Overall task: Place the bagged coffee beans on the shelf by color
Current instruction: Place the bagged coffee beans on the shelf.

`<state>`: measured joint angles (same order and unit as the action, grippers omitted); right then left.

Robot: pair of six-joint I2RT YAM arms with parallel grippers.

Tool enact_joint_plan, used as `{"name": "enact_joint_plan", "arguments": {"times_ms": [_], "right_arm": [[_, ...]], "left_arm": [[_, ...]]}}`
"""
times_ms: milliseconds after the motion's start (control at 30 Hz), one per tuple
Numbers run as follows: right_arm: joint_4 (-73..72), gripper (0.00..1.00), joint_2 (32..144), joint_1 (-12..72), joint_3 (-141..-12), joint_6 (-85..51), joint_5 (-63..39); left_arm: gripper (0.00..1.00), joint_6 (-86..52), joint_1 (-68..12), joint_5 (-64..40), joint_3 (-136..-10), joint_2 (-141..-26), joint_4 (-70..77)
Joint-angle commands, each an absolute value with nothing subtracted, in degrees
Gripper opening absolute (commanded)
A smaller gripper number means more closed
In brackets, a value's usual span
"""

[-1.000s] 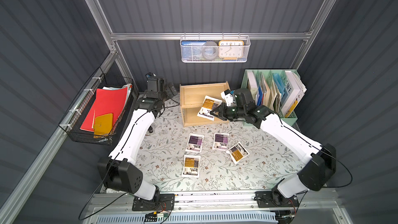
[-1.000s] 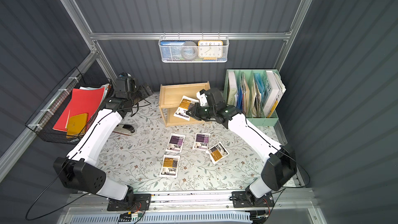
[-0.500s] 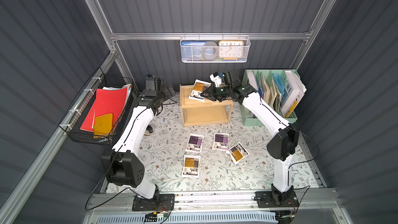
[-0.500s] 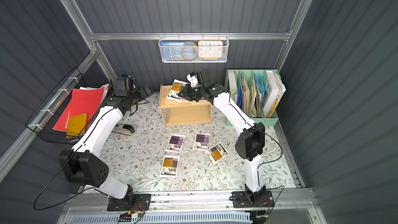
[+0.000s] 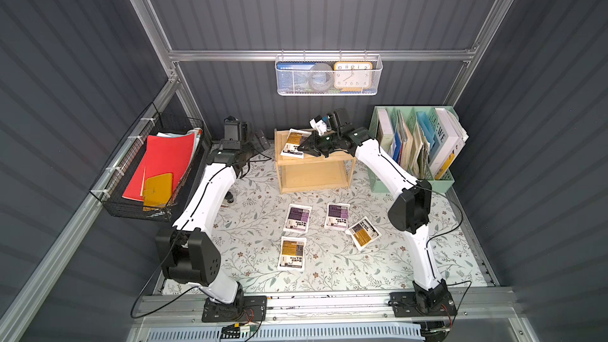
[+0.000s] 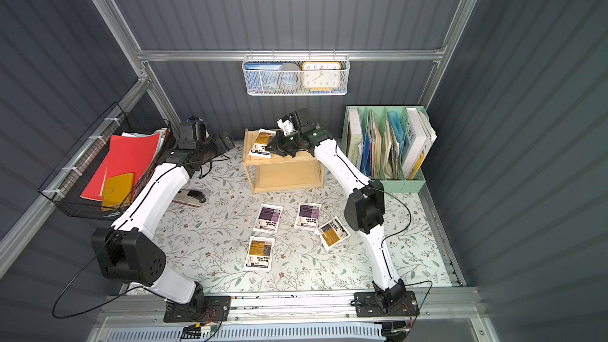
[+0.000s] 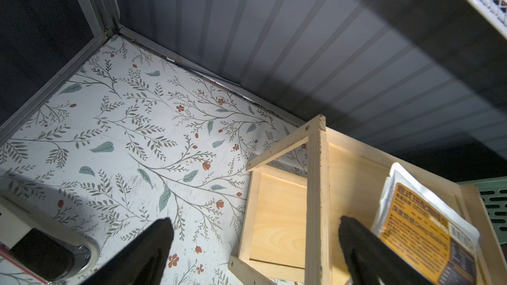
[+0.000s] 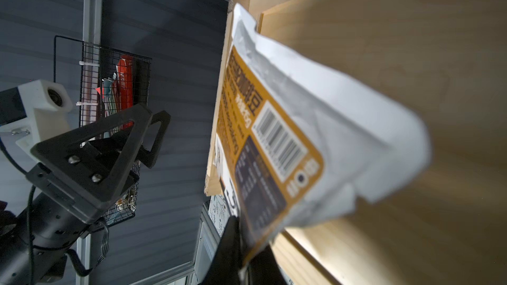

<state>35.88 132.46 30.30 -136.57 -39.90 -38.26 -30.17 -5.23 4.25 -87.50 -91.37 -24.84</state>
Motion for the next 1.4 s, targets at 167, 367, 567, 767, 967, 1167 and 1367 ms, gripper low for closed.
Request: {"name": "enact_joint_plan", "arguments": {"times_ms": [167,367,567,767,967,1167,1367], "right_arm": [[40.0,0.52,136.4,30.6,-143.7,-38.5,-37.3],[41.5,0.54,135.1,29.8,-142.0,-36.3,-34.0],[40.7,0.39,135.7,29.3,-141.9,-36.8,-33.5],[38.1,0.19,137.2,29.3,-142.2,-38.5,-34.2],[35.1,0.12,139.0,29.3,-143.2,-39.9,-35.4],[32.4,0.12,140.7,29.3,-143.8,-39.9,-36.5],[32.8,0.42,140.8,29.1,-143.6,-39.1,-36.2]], "left_arm": [[1.00,-30.3,-4.8,3.0,-86.0,-90.6,-23.8],[1.00,-30.5,-4.8,2.7,-84.9,-90.1,-23.3],[1.00,-30.6,-4.8,2.7,-84.5,-89.9,-23.3],[1.00,-30.6,-4.9,2.5,-84.0,-89.9,-23.1],[1.00,-30.7,-4.8,2.3,-83.5,-90.0,-23.1],[1.00,-30.7,-4.8,2.1,-83.2,-90.3,-23.2],[1.00,-30.7,-4.8,2.1,-83.1,-90.3,-23.2]]}}
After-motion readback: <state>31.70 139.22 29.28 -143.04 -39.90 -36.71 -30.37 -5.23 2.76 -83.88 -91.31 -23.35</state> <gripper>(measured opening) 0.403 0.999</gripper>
